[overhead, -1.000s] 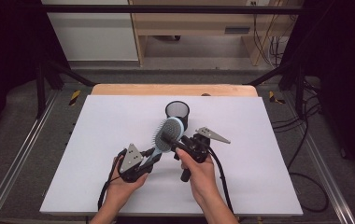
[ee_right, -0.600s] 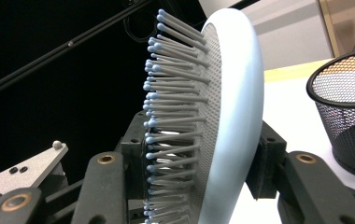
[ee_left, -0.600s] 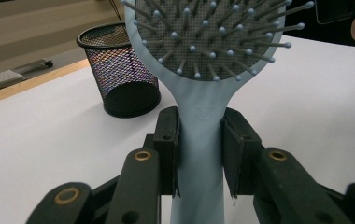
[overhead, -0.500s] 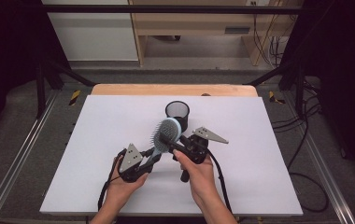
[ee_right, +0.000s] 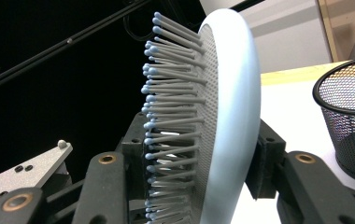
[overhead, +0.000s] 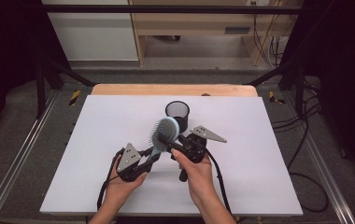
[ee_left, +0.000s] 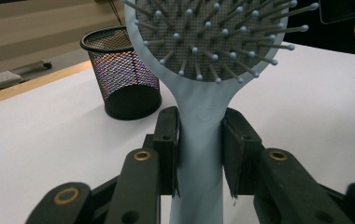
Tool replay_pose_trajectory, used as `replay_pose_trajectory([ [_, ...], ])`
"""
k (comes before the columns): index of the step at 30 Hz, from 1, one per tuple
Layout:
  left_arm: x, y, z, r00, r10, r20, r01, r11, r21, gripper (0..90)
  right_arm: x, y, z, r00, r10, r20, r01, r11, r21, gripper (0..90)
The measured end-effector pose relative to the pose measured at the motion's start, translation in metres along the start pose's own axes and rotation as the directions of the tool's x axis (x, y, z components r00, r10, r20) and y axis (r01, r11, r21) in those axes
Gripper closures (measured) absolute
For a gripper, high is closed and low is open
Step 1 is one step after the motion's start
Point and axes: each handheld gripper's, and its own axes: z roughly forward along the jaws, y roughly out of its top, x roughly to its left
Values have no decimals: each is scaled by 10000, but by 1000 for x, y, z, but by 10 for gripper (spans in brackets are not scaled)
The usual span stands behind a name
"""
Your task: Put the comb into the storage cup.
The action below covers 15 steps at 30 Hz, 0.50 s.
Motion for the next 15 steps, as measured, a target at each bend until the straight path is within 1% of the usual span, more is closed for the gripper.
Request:
replay_pose_trajectory([
  [15,2,-1,0,9999,-119,-34,119,9999,-81,691,2,1,2,9999,94,86,-94,9999,35,520],
])
